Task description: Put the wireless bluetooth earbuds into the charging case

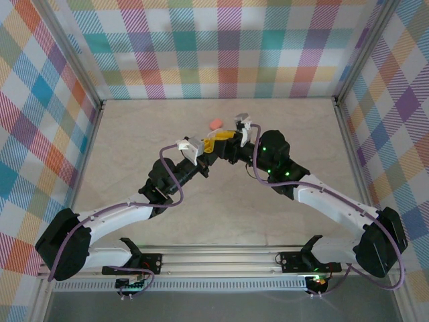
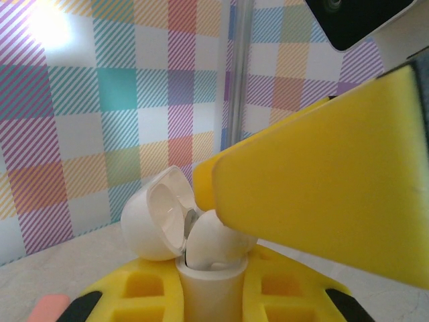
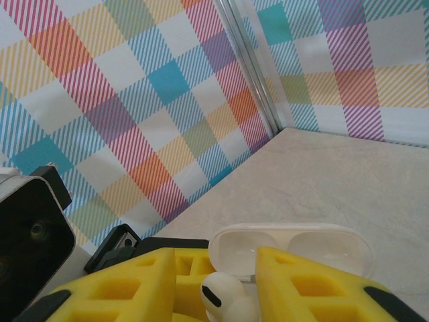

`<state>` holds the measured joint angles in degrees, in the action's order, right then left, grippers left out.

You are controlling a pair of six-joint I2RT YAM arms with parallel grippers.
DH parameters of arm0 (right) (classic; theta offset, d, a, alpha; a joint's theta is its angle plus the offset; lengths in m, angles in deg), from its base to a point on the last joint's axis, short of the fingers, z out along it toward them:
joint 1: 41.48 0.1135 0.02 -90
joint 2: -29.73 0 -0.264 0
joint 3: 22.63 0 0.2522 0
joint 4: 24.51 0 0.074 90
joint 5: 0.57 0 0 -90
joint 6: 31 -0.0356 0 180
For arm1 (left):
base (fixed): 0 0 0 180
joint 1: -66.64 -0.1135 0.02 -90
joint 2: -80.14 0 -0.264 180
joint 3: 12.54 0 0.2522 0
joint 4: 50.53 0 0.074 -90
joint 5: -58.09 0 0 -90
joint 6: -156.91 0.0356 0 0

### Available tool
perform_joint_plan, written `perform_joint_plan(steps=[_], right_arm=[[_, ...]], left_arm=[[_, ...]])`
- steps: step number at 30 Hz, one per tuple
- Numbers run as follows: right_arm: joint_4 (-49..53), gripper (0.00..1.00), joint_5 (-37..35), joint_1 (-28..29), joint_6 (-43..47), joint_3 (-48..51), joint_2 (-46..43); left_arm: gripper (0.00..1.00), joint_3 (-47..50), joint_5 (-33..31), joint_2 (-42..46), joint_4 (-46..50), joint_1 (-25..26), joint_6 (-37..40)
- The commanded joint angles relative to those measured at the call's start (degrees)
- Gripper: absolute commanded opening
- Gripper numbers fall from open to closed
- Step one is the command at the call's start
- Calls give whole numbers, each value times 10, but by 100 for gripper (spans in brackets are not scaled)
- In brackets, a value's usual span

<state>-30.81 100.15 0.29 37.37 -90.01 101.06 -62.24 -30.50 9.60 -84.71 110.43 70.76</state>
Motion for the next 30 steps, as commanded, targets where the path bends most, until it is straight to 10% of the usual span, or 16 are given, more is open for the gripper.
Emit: perform_joint_plan(steps=[1,30], right_arm=[[45,40,-7,0,-7,-11,-8],[453,47,155,-40,83,-264,-28]], left_arm=[[0,-15,37,28,-68,13,-3],[0,-7,149,106,122,-5,2]])
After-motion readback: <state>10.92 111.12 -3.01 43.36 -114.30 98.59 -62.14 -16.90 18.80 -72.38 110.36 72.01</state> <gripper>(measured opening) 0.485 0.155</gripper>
